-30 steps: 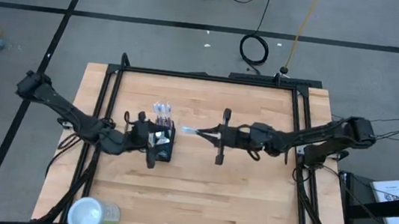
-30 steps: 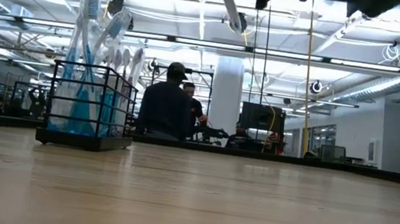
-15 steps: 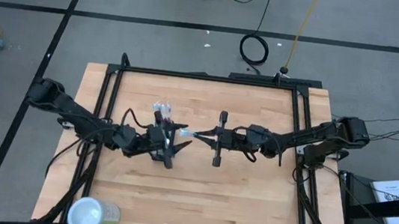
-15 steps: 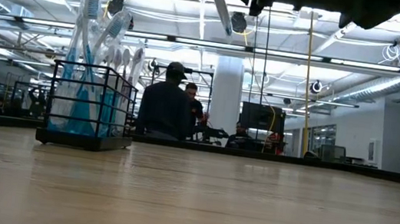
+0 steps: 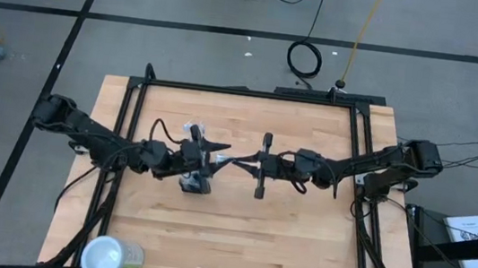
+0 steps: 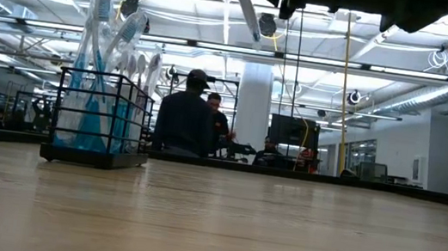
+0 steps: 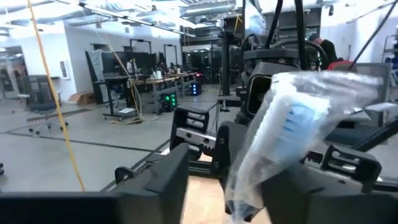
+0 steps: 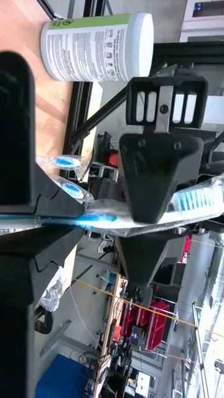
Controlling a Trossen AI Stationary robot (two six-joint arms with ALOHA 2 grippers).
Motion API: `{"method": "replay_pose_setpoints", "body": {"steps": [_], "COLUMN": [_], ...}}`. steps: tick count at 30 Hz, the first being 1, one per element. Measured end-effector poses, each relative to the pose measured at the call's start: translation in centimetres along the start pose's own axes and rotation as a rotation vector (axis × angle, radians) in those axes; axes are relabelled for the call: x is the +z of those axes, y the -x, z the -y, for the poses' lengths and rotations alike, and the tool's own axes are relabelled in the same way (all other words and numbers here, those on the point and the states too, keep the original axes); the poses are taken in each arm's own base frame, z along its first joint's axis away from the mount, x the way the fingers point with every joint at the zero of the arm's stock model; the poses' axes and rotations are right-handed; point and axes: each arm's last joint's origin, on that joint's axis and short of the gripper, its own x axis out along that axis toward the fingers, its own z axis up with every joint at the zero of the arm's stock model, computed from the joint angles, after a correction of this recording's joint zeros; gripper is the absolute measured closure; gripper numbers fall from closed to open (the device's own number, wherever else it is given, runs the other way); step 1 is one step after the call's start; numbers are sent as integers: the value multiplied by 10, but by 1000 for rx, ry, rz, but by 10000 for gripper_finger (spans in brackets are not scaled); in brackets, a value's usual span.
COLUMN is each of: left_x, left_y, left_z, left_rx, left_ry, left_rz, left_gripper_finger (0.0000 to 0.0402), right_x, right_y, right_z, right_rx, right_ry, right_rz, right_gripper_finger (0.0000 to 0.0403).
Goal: Pick & Place toothbrushing station
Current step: Put the blue toothbrush into the bottom compartment of the mesh organizer
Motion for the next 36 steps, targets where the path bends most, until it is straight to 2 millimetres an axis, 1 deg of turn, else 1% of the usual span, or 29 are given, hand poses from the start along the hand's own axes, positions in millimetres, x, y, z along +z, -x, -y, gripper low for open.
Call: {"method": "replay_pose_setpoints", "body": {"steps": [4,6,7,8,11,14,16,18,21,23,27,32,36], "left_x": [-3,-4,-3,-2,10,26,32,38,43,40,25,7,-1], "left_y": [-2,-1,0,2,13,34,48,63,82,90,96,90,88], "left_z": [-3,-2,-2,-1,0,-1,-2,-3,-6,-8,-8,1,5], "left_rx": [4,-2,-7,-6,31,97,95,70,32,30,110,142,154], "left_ry": [20,12,7,5,-9,-32,-20,39,144,176,211,218,215], "left_rz": [-26,-37,-42,-43,-42,-83,-126,-163,-222,-277,-375,-442,-474], "left_gripper_finger": [306,358,377,385,377,381,387,387,382,382,387,386,382], "right_x": [-3,-5,-6,-7,-5,2,9,16,24,24,22,18,19], "right_y": [0,0,0,0,4,12,20,27,37,41,44,42,42], "right_z": [0,0,0,-1,1,4,7,9,13,15,14,13,13], "right_rx": [1,2,2,3,-44,-103,-118,-119,-128,-132,-129,-130,-130], "right_ry": [4,-4,-16,-25,-21,-9,-20,-58,-122,-139,-156,-154,-156], "right_rz": [-36,-55,-65,-75,-126,-180,-218,-236,-265,-295,-337,-351,-346], "right_gripper_finger": [393,378,365,351,303,256,230,212,196,192,196,204,206]}}
